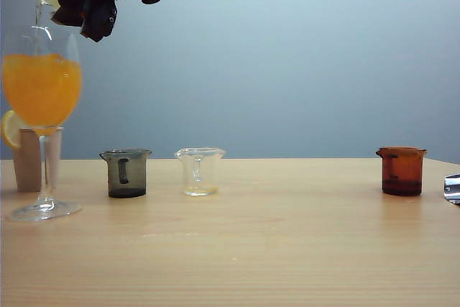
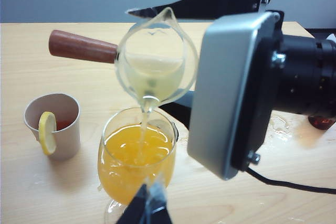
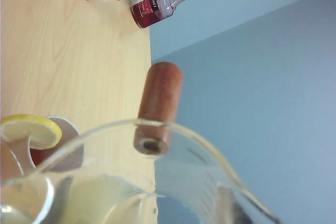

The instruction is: Pick up the third measuring cup from the left, pour the pineapple juice inside into the goblet, and finally put the measuring cup back in its original place.

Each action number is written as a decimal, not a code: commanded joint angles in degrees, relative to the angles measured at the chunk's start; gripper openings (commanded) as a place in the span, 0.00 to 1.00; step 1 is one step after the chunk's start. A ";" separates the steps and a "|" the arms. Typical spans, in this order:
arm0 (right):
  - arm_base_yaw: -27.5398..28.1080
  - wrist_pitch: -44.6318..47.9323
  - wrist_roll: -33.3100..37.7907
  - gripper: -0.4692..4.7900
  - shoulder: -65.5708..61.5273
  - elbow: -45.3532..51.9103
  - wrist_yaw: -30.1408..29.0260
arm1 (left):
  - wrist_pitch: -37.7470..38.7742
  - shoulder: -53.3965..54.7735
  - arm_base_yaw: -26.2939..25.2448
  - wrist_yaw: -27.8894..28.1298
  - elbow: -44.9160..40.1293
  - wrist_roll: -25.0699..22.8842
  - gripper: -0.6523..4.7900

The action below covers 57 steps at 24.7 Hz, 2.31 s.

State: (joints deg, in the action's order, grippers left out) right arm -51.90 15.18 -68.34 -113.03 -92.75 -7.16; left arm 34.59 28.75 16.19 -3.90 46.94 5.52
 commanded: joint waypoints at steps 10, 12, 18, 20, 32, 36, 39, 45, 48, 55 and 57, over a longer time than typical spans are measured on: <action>-0.33 1.84 -3.82 0.13 0.37 -0.35 0.00 | -0.39 -0.02 0.02 -0.15 0.20 0.11 0.11; -0.33 1.84 -3.93 0.13 0.37 -0.35 0.00 | -0.39 -0.02 0.02 -0.13 0.20 0.11 0.11; -0.63 1.81 -4.42 0.13 0.37 -0.35 1.29 | -0.39 -0.02 0.02 -0.15 0.20 0.11 0.11; -0.70 1.84 -4.44 0.13 0.37 -0.35 2.32 | -0.42 -0.02 0.02 -0.09 0.20 0.11 0.11; -0.74 1.86 -10.40 0.13 0.37 -0.35 2.34 | -0.39 -0.02 0.02 0.02 0.20 0.11 0.11; -0.74 1.84 -13.03 0.13 0.37 -0.35 2.03 | -0.39 -0.02 0.02 0.04 0.20 0.11 0.11; -0.77 1.81 -14.27 0.13 0.37 -0.35 2.08 | -0.39 -0.02 0.02 0.04 0.20 0.11 0.11; -0.79 1.79 -14.67 0.13 0.37 -0.35 2.32 | -0.39 -0.02 0.02 0.04 0.20 0.11 0.11; -0.81 1.79 -14.67 0.13 0.37 -0.35 2.29 | -0.42 -0.02 0.02 0.04 0.20 0.11 0.11; -1.18 1.70 -16.11 0.13 0.37 -0.35 2.32 | -0.39 -0.02 0.02 0.07 0.20 0.11 0.11; -1.38 1.77 -16.09 0.13 0.37 -0.35 2.29 | -0.39 -0.02 0.02 0.07 0.20 0.11 0.11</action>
State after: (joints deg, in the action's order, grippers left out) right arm -52.97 15.55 -84.38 -113.03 -92.77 -4.75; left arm 34.57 28.75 16.19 -3.88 46.94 5.63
